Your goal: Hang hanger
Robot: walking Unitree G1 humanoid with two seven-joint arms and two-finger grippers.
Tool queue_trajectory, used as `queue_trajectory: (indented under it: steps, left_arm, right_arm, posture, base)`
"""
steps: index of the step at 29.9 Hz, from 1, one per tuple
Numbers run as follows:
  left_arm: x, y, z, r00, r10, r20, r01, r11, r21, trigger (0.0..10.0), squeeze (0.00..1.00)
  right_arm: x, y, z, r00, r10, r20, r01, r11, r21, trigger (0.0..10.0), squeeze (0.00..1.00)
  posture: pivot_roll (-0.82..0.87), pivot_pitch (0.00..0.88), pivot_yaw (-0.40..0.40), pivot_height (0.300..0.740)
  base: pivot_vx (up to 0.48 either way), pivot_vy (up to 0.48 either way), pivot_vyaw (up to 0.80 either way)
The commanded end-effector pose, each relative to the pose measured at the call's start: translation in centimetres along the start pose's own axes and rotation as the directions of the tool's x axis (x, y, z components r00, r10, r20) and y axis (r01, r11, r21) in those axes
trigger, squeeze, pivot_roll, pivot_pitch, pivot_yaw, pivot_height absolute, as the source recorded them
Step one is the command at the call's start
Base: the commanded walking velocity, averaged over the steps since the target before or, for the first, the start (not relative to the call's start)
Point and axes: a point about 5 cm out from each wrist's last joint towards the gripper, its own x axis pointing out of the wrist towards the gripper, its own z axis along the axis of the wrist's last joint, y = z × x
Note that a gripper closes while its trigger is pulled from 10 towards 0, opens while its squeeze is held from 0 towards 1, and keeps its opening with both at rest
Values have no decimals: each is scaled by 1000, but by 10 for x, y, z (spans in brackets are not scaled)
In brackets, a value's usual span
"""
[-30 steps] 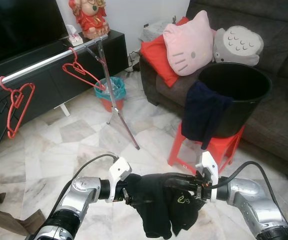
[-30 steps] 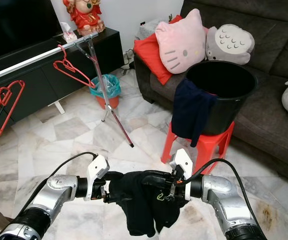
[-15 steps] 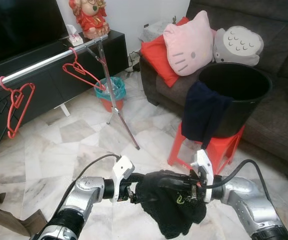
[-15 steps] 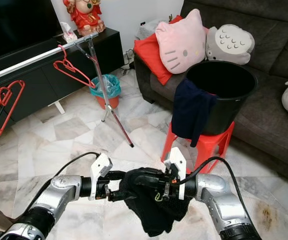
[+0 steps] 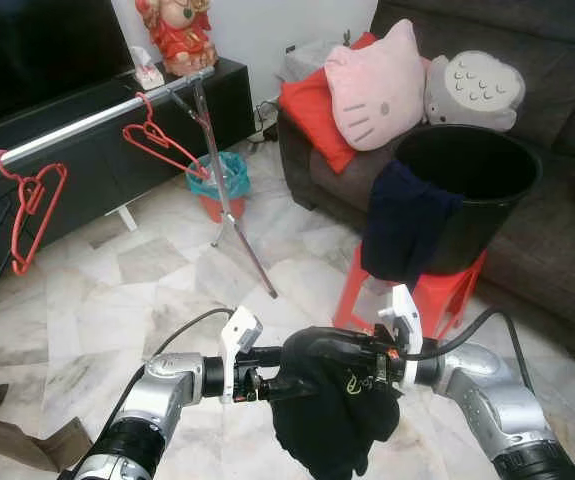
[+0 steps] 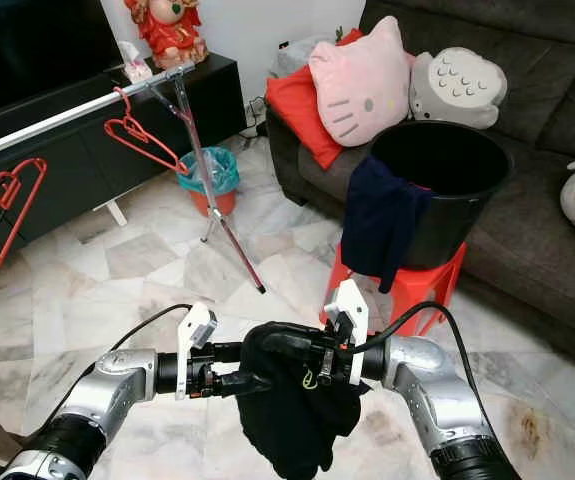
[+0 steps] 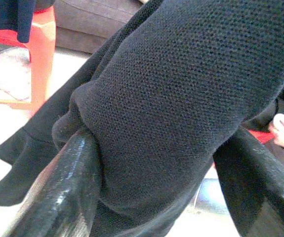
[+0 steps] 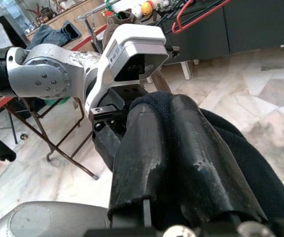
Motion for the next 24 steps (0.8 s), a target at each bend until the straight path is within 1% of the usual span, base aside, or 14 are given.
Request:
queue_trajectory:
  steps: [1,16,24]
  left_arm:
    - [0,-2,4,1000,-24,2,24,1000,17,0,0]
    - [-3,-4,5,999,-34,-4,34,999,8,0,0]
    - [-3,-4,5,999,-35,-8,35,999,9,0,0]
  right_arm:
    - [4,0,7,999,10,34,-10,1000,-16,10000,0]
    - [5,-1,8,999,-4,42,5,1000,-21,10000,0]
    - [2,-3,8,999,-12,42,13,1000,-23,10000,0]
  posture:
    - [-68,53,96,740]
    - [-65,49,98,740]
    - [-63,45,97,740]
  base:
    - [0,0,0]
    - [0,0,0]
    - [0,0,0]
